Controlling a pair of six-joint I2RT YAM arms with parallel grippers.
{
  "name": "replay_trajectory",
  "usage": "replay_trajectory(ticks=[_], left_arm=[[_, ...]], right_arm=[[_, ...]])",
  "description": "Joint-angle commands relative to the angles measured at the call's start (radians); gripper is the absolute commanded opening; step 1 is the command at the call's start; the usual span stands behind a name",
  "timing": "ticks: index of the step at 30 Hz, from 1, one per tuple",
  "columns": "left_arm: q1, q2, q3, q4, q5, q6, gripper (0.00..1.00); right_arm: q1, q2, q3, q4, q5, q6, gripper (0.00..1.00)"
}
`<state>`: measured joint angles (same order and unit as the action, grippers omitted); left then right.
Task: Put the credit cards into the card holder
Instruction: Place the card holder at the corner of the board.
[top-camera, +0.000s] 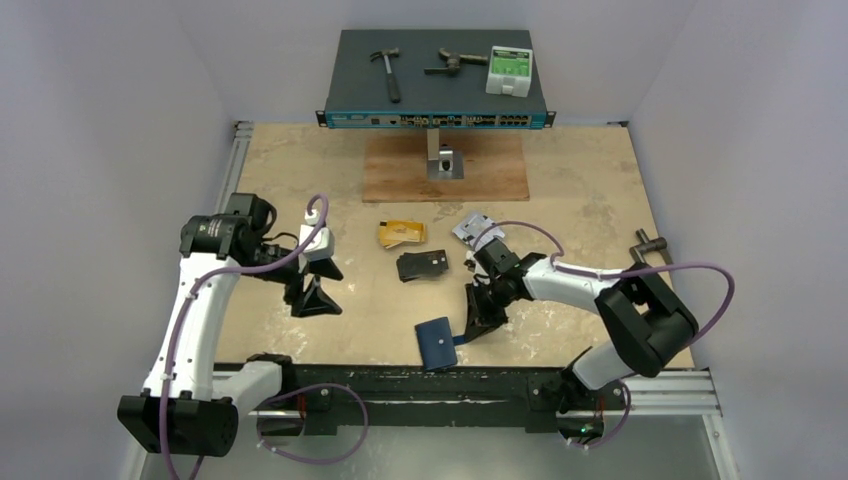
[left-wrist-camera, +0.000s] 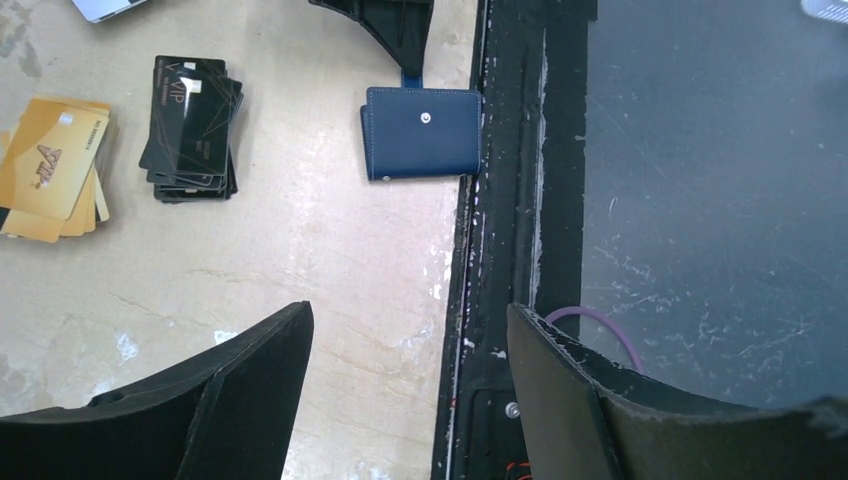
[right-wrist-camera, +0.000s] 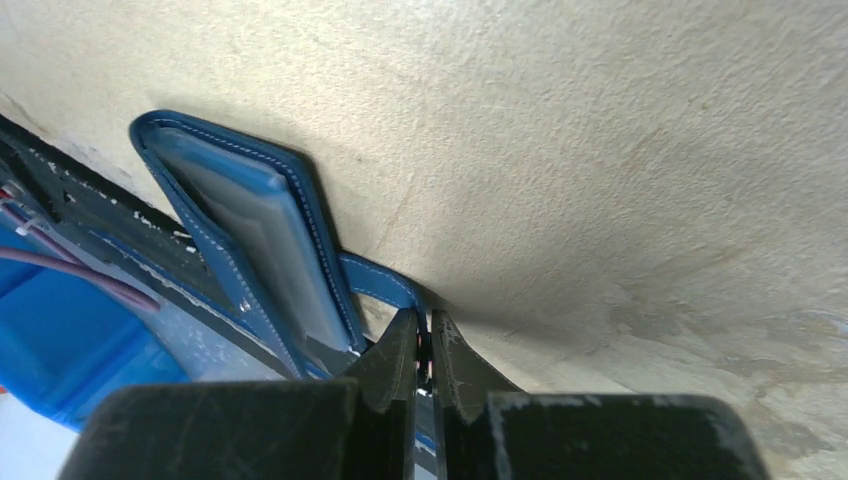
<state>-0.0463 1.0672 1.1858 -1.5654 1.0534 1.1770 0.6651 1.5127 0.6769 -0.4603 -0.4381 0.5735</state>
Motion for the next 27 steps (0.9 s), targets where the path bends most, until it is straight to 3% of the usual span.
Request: replay_trajectory(ticks=[1,5,8,14,17,21,27], left_arm=[[0.000,0.009,-0.015,0.021,0.067,-0.037,0.70],[-0.001,0.001,-0.075,0.207,0.056,-0.211,0.70],[-0.006,0.004,-0.136,0.428,0.006,-0.420,0.71],[-0.070,0.057,-0.183,0.704,-0.196,-0.639,0.74],[-0.119,0.098,-0.211,0.889,-0.308,-0.701,0.75],[-0.177,0.223,-0.159,0.966,-0.411,-0.685,0.75],[-0.179,0.433,-0.051,1.088,-0.497,-0.710,0.75]], right_arm=[[0.002,-0.061,0.021,-0.028,0.017,-0.055,0.08],[0.004,-0.146,0.098,-0.117,0.073,-0.081,0.45],[0.002,-0.194,0.172,-0.172,0.122,-0.087,0.59],[-0.014,-0.188,0.330,-0.168,0.245,-0.097,0.75],[-0.052,-0.124,0.401,-0.054,0.265,-0.124,0.82],[-0.080,0.016,0.483,0.112,0.277,-0.148,0.85],[-0.113,0.179,0.500,0.381,0.272,-0.146,0.85]])
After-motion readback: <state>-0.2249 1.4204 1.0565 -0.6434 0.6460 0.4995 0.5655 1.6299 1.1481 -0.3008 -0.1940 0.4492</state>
